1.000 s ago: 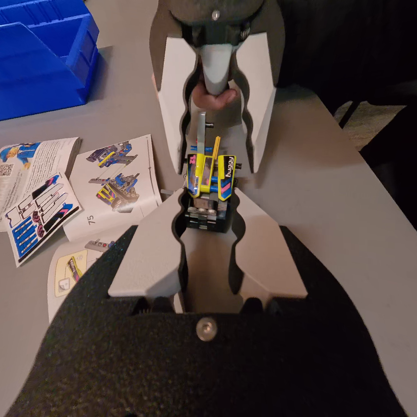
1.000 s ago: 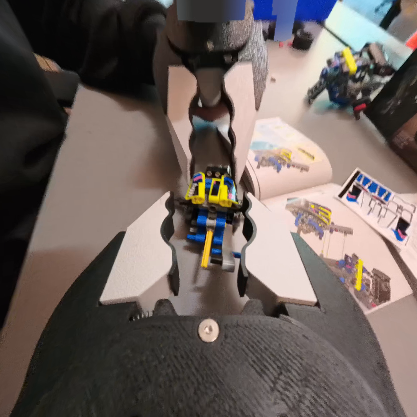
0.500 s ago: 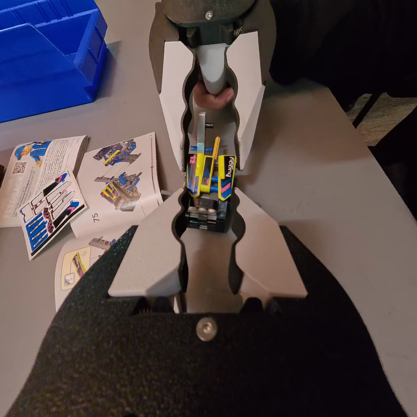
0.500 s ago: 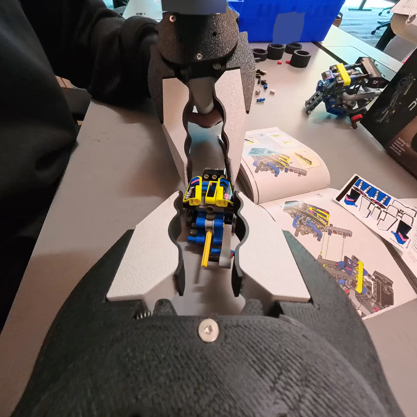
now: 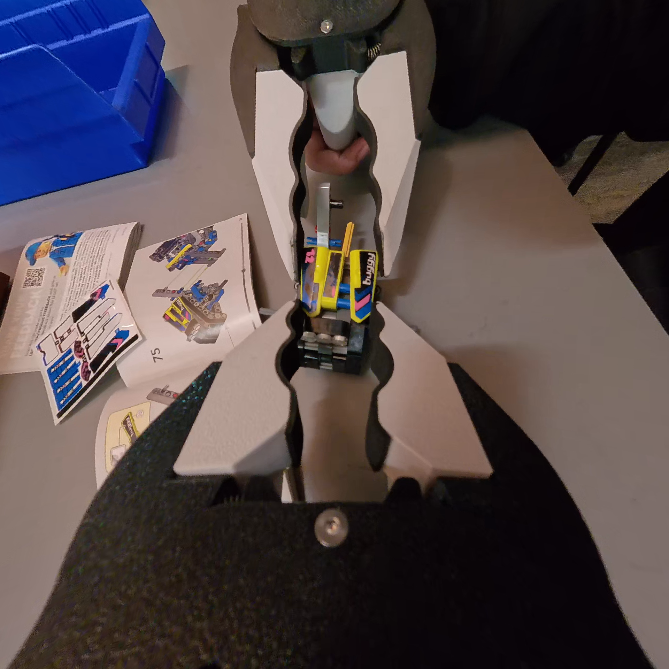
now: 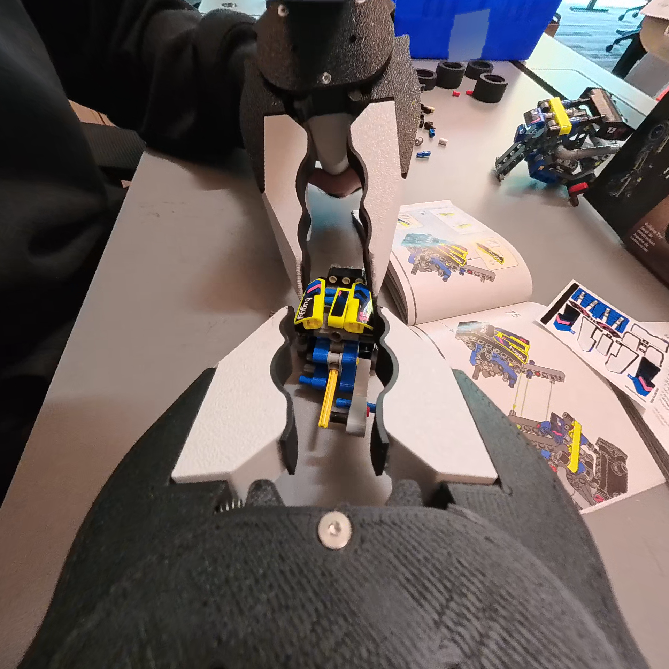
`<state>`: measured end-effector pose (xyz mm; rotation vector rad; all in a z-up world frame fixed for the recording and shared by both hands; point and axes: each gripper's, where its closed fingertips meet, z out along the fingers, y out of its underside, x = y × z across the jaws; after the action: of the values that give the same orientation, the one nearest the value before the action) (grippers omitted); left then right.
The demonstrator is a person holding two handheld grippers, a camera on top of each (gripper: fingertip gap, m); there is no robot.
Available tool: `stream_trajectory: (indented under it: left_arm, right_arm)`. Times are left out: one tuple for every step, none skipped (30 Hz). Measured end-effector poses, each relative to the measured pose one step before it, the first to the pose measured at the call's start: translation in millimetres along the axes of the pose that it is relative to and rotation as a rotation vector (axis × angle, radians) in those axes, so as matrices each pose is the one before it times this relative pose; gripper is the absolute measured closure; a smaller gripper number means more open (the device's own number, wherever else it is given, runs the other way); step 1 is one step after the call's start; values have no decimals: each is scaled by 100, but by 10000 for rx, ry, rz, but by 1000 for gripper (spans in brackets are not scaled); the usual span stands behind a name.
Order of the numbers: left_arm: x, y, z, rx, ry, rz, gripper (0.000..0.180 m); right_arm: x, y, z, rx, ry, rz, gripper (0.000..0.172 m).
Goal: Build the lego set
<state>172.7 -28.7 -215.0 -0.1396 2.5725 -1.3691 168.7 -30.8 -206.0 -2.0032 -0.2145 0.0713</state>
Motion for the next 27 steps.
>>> stream_trajectory:
  left_arm:
    - [8, 3, 15, -27, -36, 15, 148]
    - [2, 5, -5, -13, -27, 18, 148]
    - [15, -6, -7, 3, 9, -36, 148]
    - [27, -23, -4, 19, 23, -28, 148]
    - [96, -44, -13, 36, 83, -15, 147]
    - [142, -43, -30, 61, 133, -5, 147]
    - [57, -11, -45, 75, 91, 27, 146]
    - [14, 7, -27, 66, 53, 37, 146]
    - [-4, 0, -12, 17, 8, 45, 146]
    - [-25, 20, 8, -53, -41, 68, 146]
    - [-32, 25, -12, -116, -59, 88, 146]
    - [-14, 31, -23, -141, -55, 127, 147]
    - [-2, 36, -30, -119, -35, 143, 148]
    - [7, 23, -8, -88, -4, 65, 148]
    - [-11, 20, 4, -64, 12, -54, 148]
    - [-40, 8, 7, -46, -13, -106, 149]
    - [-47, 2, 5, -24, -21, -117, 150]
    - [0, 1, 10, -19, -2, -114, 151]
    - [-3, 10, 2, -45, -25, -21, 151]
    - [19, 8, -19, -59, -51, 98, 150]
    - [-27, 5, -11, -52, -67, 58, 151]
    - [-55, 7, 3, -23, -57, -44, 151]
    - [-16, 5, -11, 1, -15, -71, 151]
    - [6, 3, 9, 18, -17, -42, 151]
    - [4, -9, 5, 41, -29, -12, 151]
    - [12, 0, -1, 43, -1, -14, 152]
    - [8, 9, 0, 36, 32, -60, 152]
  right_arm:
    - [7, 2, 7, -5, 7, -8, 130]
    - [-5, 9, 8, -3, 14, -22, 131]
    - [-18, 1, -12, 3, 3, -15, 130]
    - [0, -5, -7, 9, -14, 10, 130]
    - [-26, -35, -25, 26, -38, 26, 131]
    - [-23, -39, -31, 32, -43, 21, 132]
    - [-28, -13, 14, 7, -22, -2, 133]
    - [-11, -2, 20, 3, -1, -25, 133]
    - [2, 2, 2, -4, 14, -16, 133]
    - [40, 9, -5, -7, 27, -3, 133]
    - [13, 13, 10, -6, 13, -4, 133]
    - [-17, 18, 23, -18, -2, -14, 133]
    - [-24, -26, 31, 8, -1, -33, 132]
    - [-46, -28, 41, 4, -3, -45, 131]
    - [-5, 8, 28, -11, 6, -15, 131]
    - [0, 58, 42, -51, -9, 17, 130]
    - [1, -26, 20, 15, -2, -1, 130]
    - [33, 14, -1, -12, 17, 4, 130]
    - [9, 12, 10, -5, 6, 0, 130]
    - [-33, -28, 14, 9, -17, -11, 130]
    - [-22, -12, 16, 2, -2, -26, 130]
    - [-18, 0, -5, 1, -3, -10, 130]
    - [-20, -20, 17, 11, -17, -3, 131]
    - [-12, -15, 17, -3, -20, 14, 131]
    - [-2, 5, -15, 6, -32, 34, 131]
    - [-19, -12, 20, 2, -17, -1, 131]
    - [10, -5, 10, 0, 10, -6, 131]
